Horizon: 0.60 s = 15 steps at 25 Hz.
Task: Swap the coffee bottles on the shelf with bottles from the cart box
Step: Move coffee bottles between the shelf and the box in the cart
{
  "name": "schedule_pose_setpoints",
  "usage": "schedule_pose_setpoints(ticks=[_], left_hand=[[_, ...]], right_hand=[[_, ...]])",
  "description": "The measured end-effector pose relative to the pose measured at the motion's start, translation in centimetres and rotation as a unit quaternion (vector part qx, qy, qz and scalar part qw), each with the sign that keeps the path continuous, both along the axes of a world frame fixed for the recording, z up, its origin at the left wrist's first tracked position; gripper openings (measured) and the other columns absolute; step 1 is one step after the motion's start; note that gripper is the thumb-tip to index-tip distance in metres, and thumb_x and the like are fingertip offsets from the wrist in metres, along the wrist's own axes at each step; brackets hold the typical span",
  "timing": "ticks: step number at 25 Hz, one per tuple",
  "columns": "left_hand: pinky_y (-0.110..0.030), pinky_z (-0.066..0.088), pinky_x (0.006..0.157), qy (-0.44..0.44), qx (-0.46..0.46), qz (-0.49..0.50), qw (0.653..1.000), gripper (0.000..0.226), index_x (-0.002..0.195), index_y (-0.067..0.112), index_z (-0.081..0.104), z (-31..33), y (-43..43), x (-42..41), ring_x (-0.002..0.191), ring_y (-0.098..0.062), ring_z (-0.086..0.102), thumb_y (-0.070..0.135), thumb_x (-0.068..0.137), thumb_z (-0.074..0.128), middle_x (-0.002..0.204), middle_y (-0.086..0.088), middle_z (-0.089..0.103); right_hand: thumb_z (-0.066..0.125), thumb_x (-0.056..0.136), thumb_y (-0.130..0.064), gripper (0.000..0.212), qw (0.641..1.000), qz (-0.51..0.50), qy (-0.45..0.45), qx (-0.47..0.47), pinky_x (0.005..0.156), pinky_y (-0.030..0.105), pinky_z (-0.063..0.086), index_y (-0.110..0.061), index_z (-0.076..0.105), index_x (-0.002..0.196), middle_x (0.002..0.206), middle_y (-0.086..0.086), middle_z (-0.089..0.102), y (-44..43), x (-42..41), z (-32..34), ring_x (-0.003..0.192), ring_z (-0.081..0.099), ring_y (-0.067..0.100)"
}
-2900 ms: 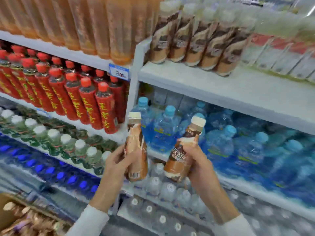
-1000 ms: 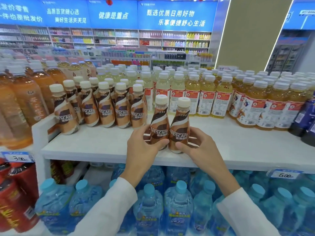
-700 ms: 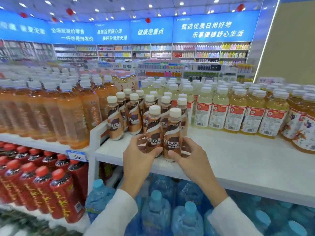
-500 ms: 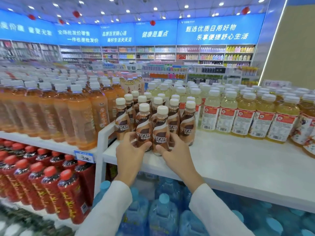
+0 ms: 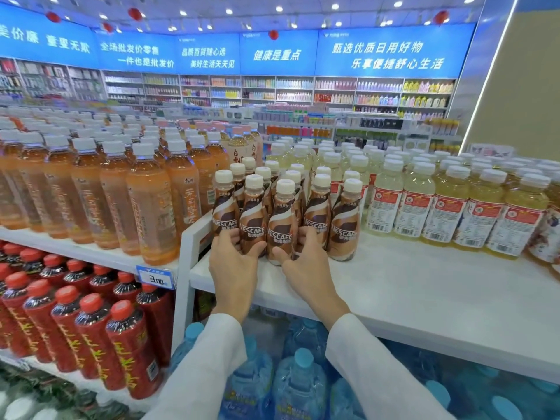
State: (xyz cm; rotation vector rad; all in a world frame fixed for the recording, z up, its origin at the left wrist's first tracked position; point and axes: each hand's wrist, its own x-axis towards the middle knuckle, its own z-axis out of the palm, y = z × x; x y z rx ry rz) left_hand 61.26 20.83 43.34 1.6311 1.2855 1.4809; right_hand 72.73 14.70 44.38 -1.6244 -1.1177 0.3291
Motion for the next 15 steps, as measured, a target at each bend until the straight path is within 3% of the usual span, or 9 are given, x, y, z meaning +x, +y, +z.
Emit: schedule_pose_setpoints(ticks=[4,15], left_hand=[[-0.032,0.053,0.093,0.009,0.005,0.001,1.0,0.047,0.117,0.02,0.059,0.0,0.3,-0.1,0.104,-0.016,0.061,0.031,0.079,0.085,0.114,0.0,0.061],[-0.038,0.054,0.097,0.019,0.006,0.003,1.0,0.051,0.124,0.019,0.06,-0.2,0.5,-0.2,0.109,-0.018,0.061,0.035,0.081,0.083,0.119,-0.001,0.063]], right_hand=[[0.075,0.086,-0.03,0.048,1.0,-0.018,-0.014,0.009,0.1,0.034,0.049,-0.024,0.046,0.123,0.123,-0.002,0.055,0.7,-0.1,-0.4,0.113,0.054,0.014],[0.073,0.087,-0.033,0.047,1.0,-0.015,-0.013,0.009,0.101,0.039,0.05,-0.028,0.043,0.123,0.125,-0.002,0.054,1.3,0.1,-0.9,0.115,0.054,0.015]])
